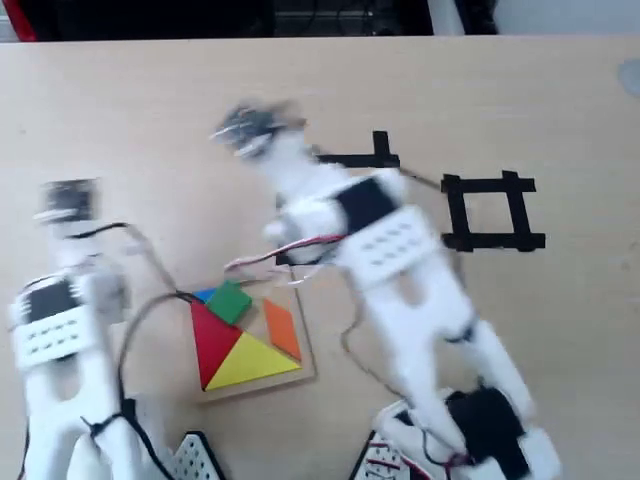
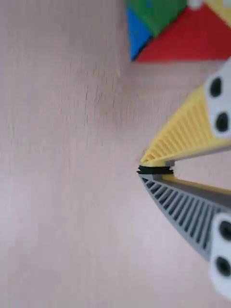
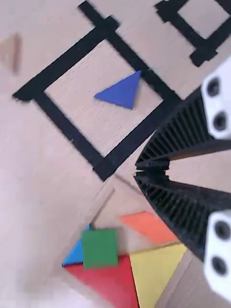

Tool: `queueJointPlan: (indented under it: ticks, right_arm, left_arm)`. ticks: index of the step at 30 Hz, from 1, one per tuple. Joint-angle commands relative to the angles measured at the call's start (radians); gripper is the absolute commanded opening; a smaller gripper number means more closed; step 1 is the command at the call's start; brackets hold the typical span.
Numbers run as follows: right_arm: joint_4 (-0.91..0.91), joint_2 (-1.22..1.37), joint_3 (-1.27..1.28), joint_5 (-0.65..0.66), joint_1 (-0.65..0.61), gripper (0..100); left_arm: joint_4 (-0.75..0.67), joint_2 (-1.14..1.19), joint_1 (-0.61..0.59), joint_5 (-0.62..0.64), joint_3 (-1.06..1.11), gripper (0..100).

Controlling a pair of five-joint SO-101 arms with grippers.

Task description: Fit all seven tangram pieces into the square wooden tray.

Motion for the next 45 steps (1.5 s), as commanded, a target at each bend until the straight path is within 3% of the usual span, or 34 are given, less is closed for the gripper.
queueJointPlan:
  ticks: [1, 6, 12, 17, 27, 39, 45]
  right_arm:
    - [-0.008, -0.197, 0.159, -0.031, 0.169, 1.1]
    - [-0.173, -0.386, 0.496, -0.035, 0.233, 1.1]
    - [-0.394, -0.547, 0.783, -0.061, 0.253, 1.1]
    - [-0.391, -0.518, 0.799, -0.063, 0.259, 1.1]
    - [-0.483, -0.450, 0.840, -0.063, 0.255, 1.1]
    - [-0.486, -0.444, 0.845, -0.063, 0.258, 1.1]
    - [-0.485, -0.444, 0.846, -0.063, 0.258, 1.1]
  left_arm:
    - [0.000, -0.011, 0.367, 0.107, -0.044, 3]
    - [-0.086, -0.002, 0.503, 0.212, -0.041, 3]
    - [-0.095, -0.002, 0.518, 0.212, -0.004, 3]
    - [-0.126, 0.015, 0.519, 0.164, 0.018, 3]
    - [-0.193, 0.273, 0.519, 0.161, -0.024, 3]
    - [-0.195, 0.287, 0.665, 0.239, -0.007, 3]
    - [-0.193, 0.282, 0.670, 0.241, -0.005, 3]
